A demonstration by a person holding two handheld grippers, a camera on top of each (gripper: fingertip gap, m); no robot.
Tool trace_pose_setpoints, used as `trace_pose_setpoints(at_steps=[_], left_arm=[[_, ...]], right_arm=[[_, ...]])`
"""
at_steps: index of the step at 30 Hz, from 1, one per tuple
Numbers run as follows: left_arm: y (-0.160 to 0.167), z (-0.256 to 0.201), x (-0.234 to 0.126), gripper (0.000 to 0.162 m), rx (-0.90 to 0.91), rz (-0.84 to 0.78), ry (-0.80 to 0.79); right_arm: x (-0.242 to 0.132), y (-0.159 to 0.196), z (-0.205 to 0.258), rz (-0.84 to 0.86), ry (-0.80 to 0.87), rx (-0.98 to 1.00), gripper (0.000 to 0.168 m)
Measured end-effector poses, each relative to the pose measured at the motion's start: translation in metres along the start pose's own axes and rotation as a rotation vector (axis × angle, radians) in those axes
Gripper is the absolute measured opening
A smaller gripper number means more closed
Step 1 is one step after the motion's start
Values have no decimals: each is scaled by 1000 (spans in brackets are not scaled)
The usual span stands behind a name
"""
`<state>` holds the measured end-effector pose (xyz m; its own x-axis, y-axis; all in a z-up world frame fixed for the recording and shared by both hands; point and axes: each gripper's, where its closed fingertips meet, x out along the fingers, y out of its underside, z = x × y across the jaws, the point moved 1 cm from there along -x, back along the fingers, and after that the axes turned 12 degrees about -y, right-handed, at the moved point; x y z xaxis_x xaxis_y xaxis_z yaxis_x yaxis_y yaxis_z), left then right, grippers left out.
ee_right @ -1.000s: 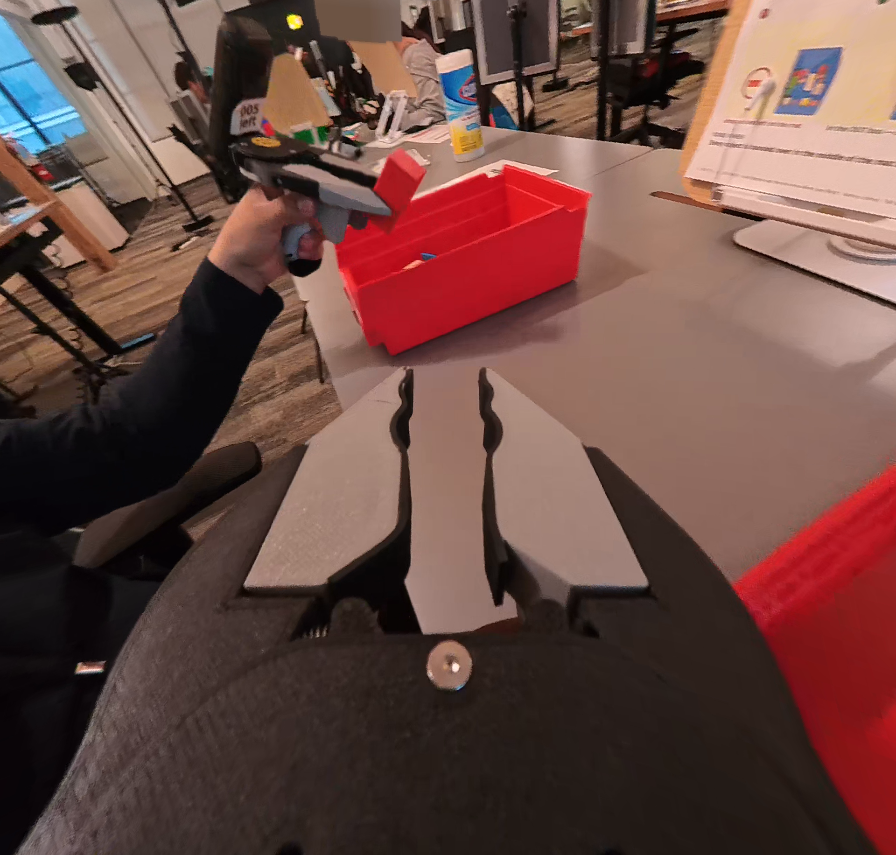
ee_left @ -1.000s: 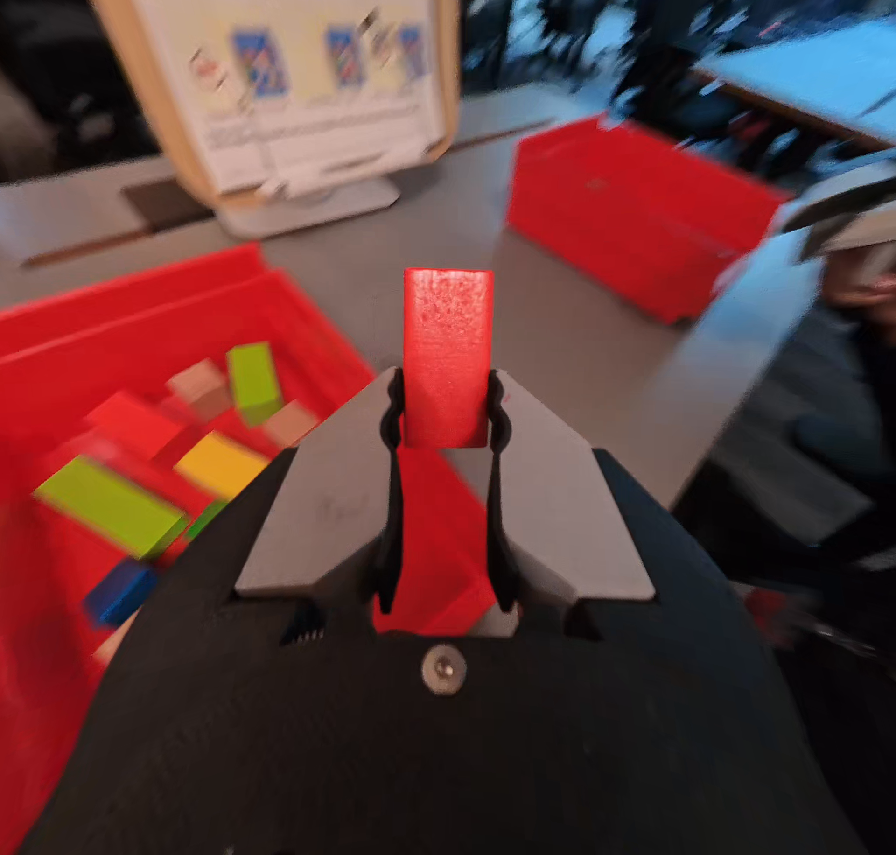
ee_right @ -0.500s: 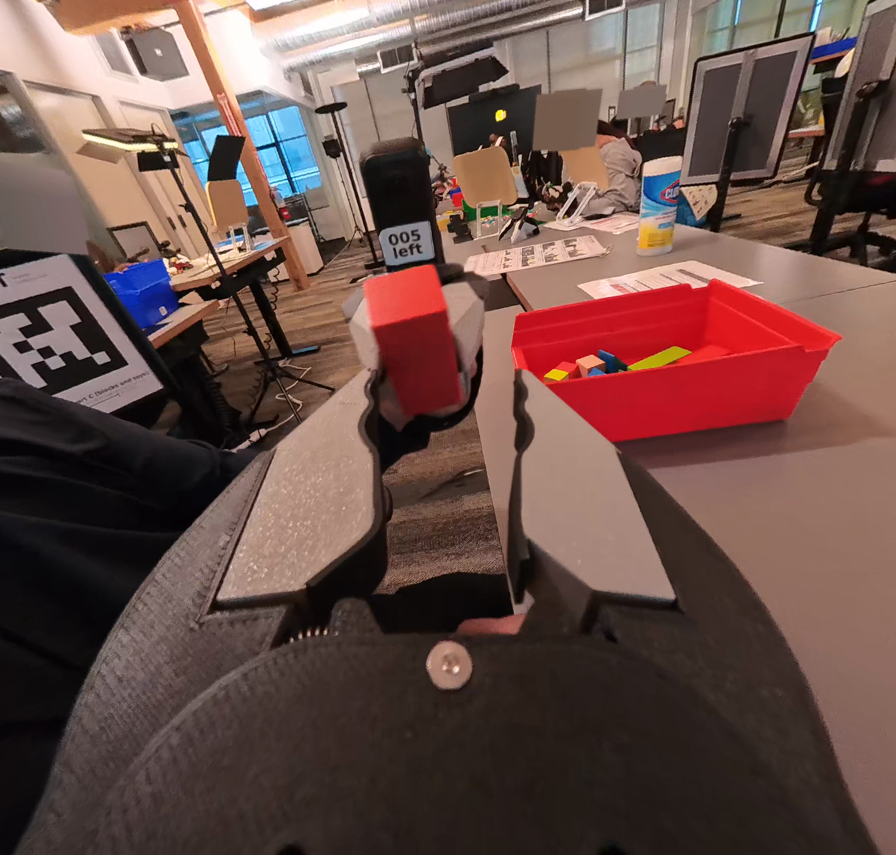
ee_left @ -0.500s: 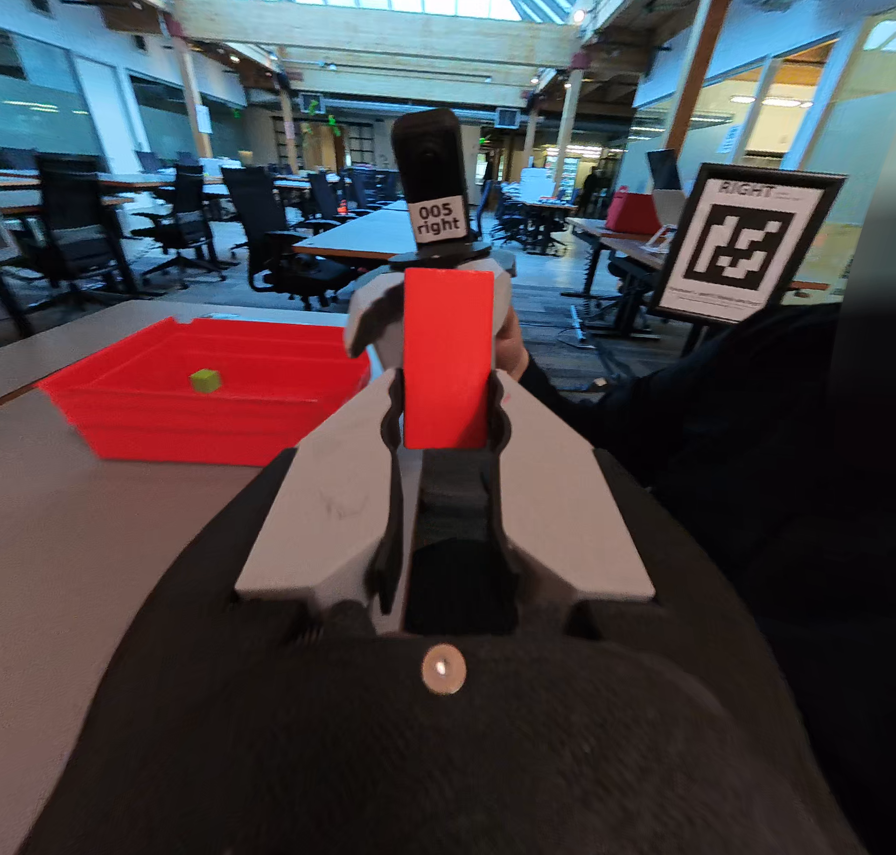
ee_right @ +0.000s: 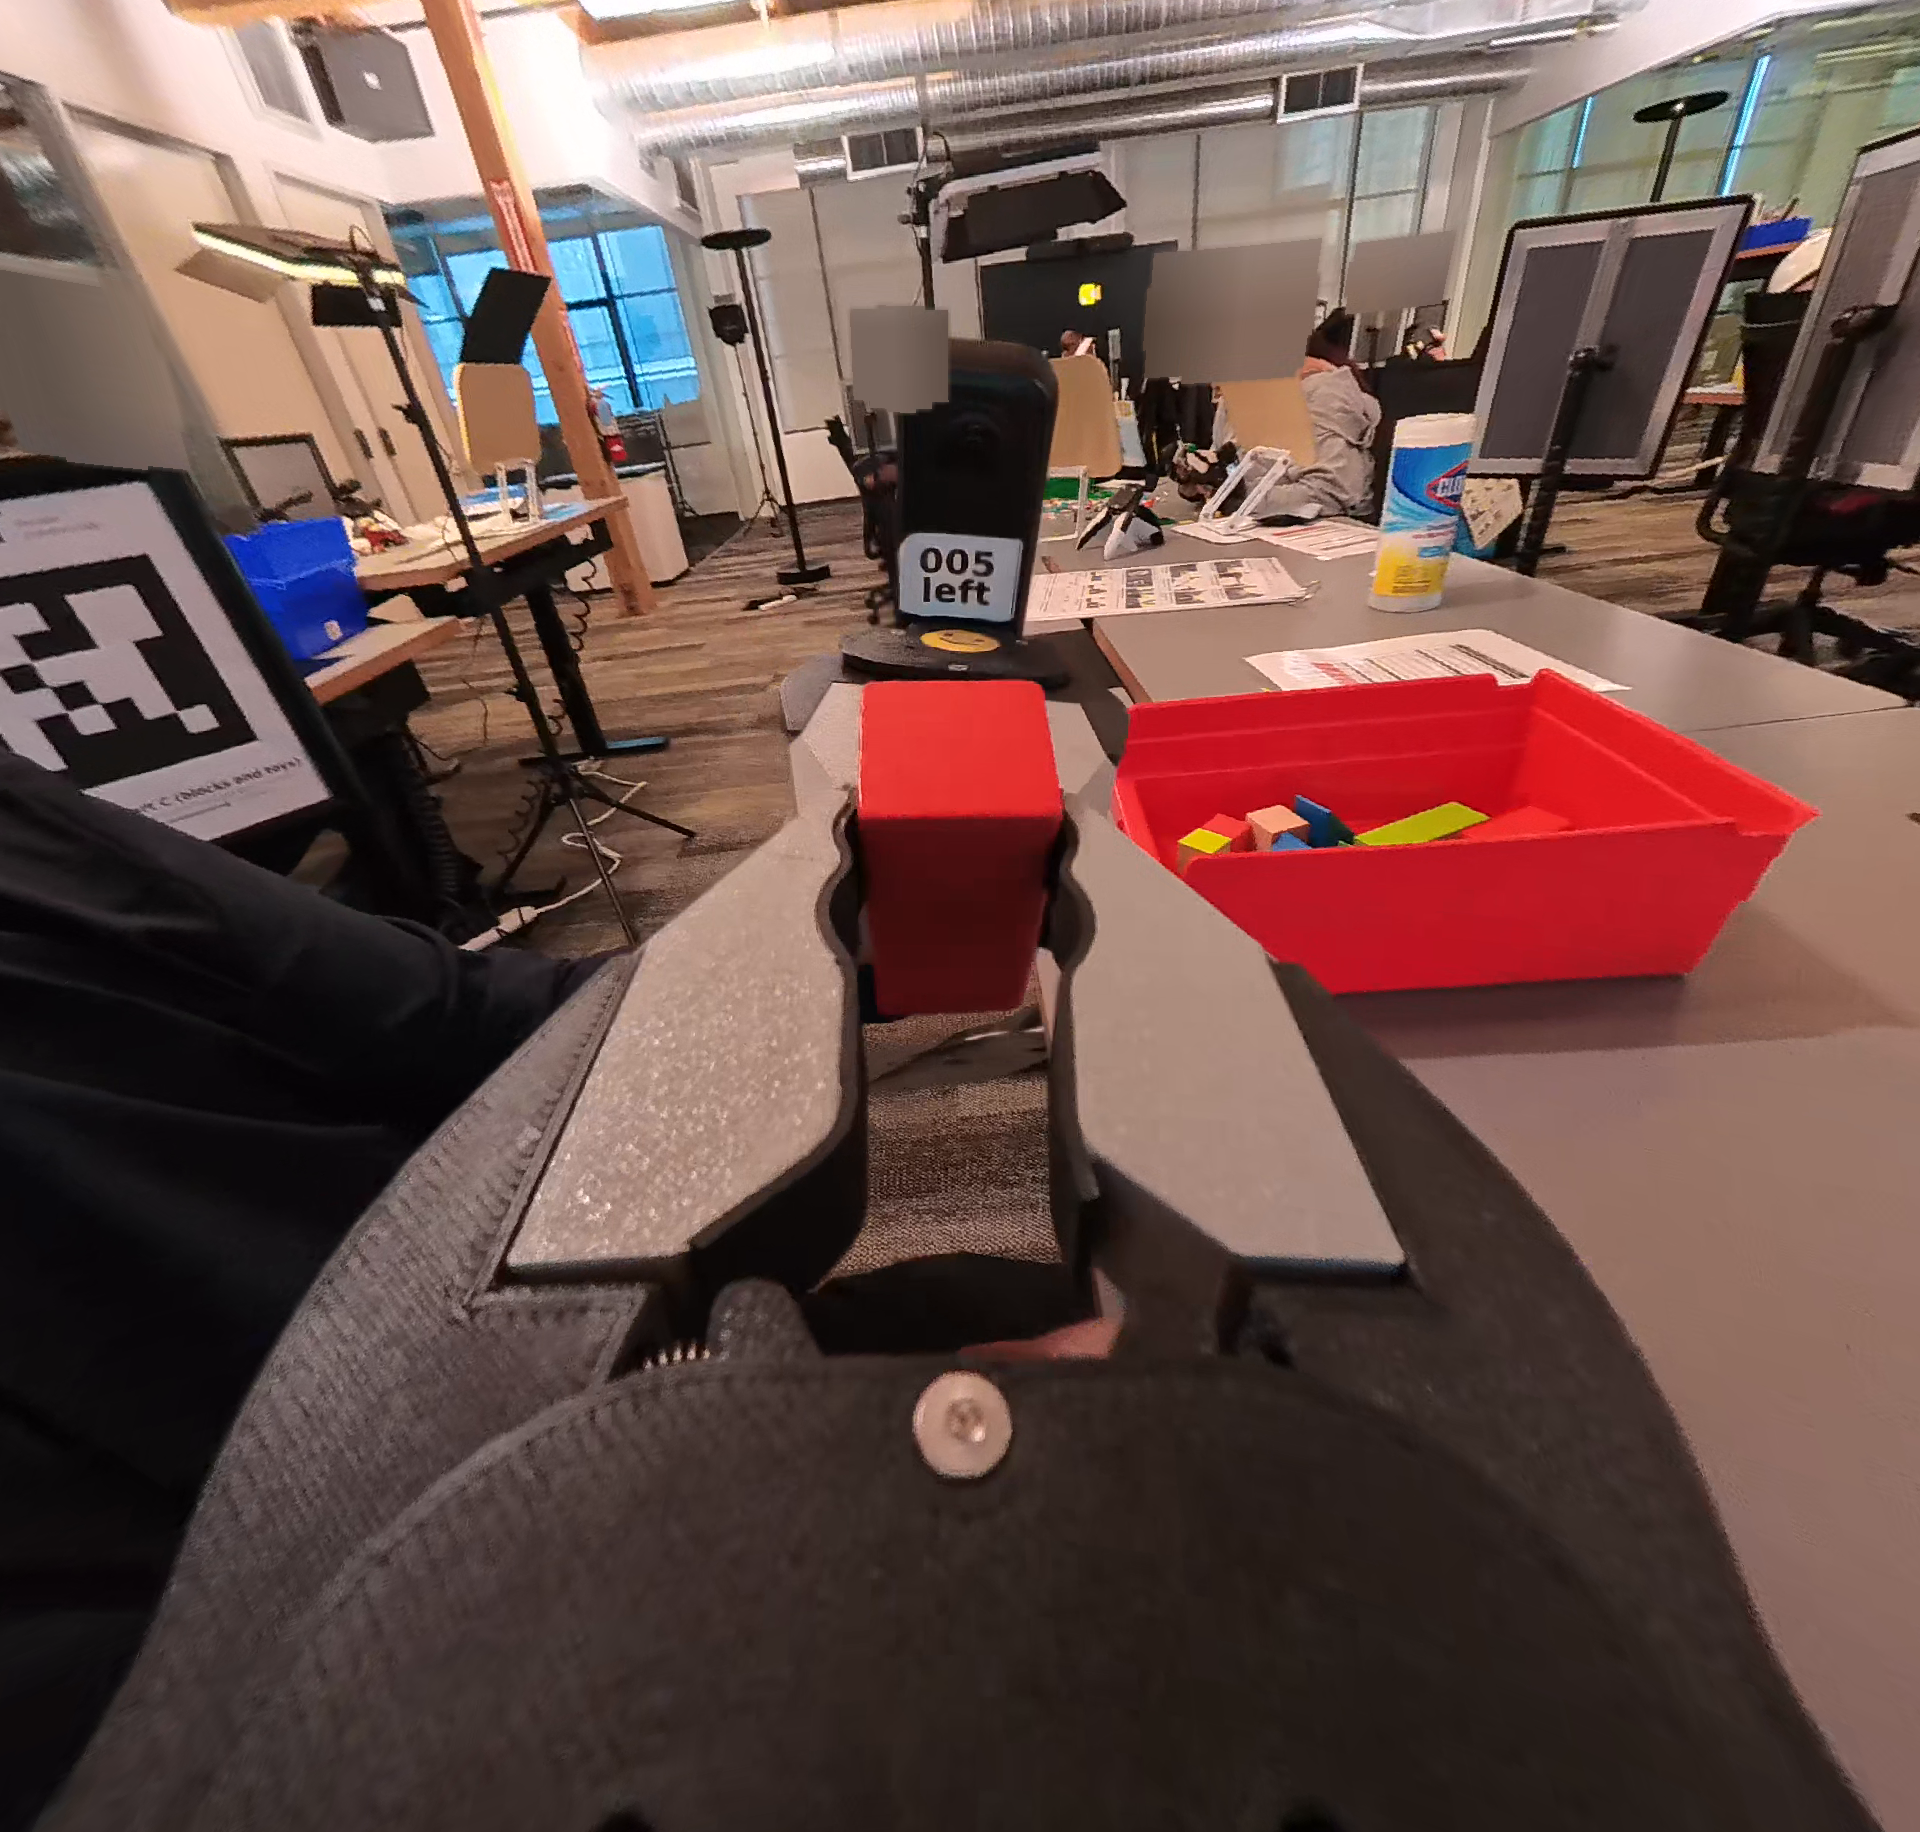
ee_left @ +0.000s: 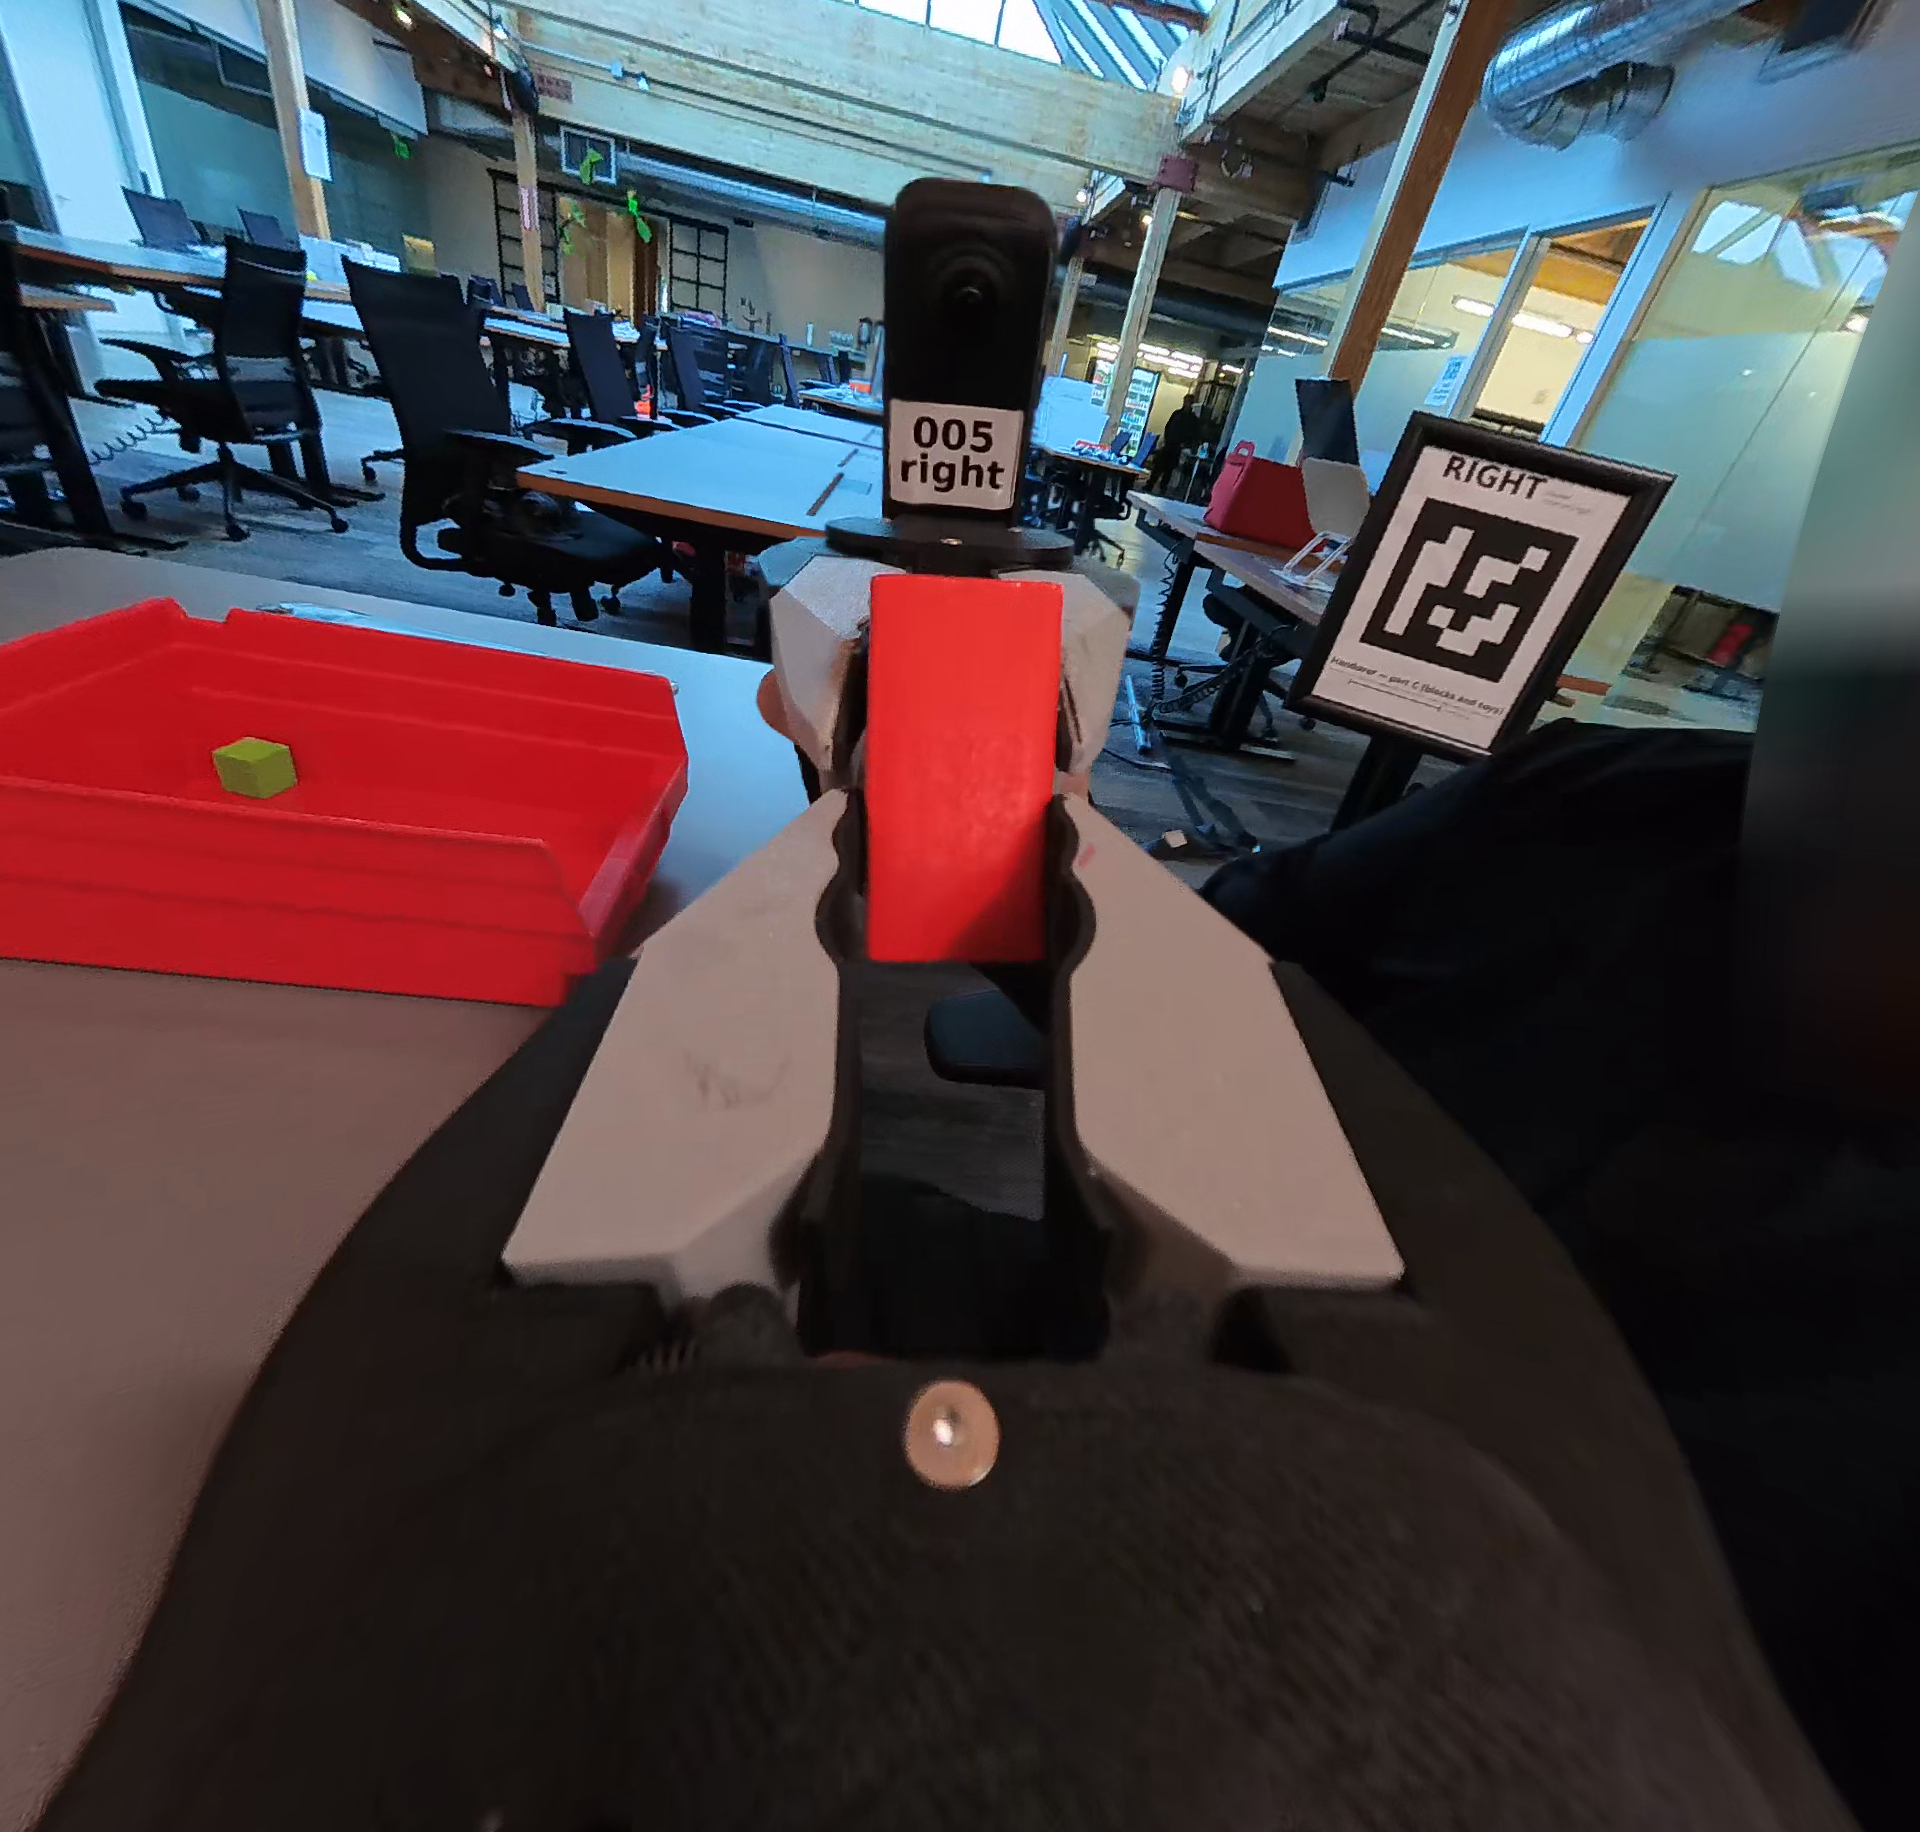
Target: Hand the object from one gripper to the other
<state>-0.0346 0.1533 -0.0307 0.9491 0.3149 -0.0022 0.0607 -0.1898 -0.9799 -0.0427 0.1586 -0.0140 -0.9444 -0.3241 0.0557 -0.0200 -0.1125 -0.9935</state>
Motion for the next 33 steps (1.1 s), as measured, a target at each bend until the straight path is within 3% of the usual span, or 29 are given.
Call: trace_pose_setpoints(at_steps=[5,8,12,17,20,24,30,33], left_arm=[[11,22,-2,32,15,79,-124],[15,36,-13,36,19,126,-211],[11,63,-41,39,1,135,-376],[-6,65,-58,36,-104,20,-331],[-13,66,-62,35,-130,-19,-316],[-16,66,-63,33,-115,-27,-325],[-5,71,-63,33,-114,20,-355],[0,72,-64,33,-115,46,-363]], right_arm=[[-4,9,-17,48,86,10,32],[-25,4,-33,55,194,-19,32],[-102,-14,-73,18,445,-27,32],[-219,6,-153,43,819,128,32],[-255,39,-206,182,919,279,32],[-266,94,-259,449,958,488,33],[-269,154,-306,757,977,720,33],[-292,171,-318,897,1049,801,33]])
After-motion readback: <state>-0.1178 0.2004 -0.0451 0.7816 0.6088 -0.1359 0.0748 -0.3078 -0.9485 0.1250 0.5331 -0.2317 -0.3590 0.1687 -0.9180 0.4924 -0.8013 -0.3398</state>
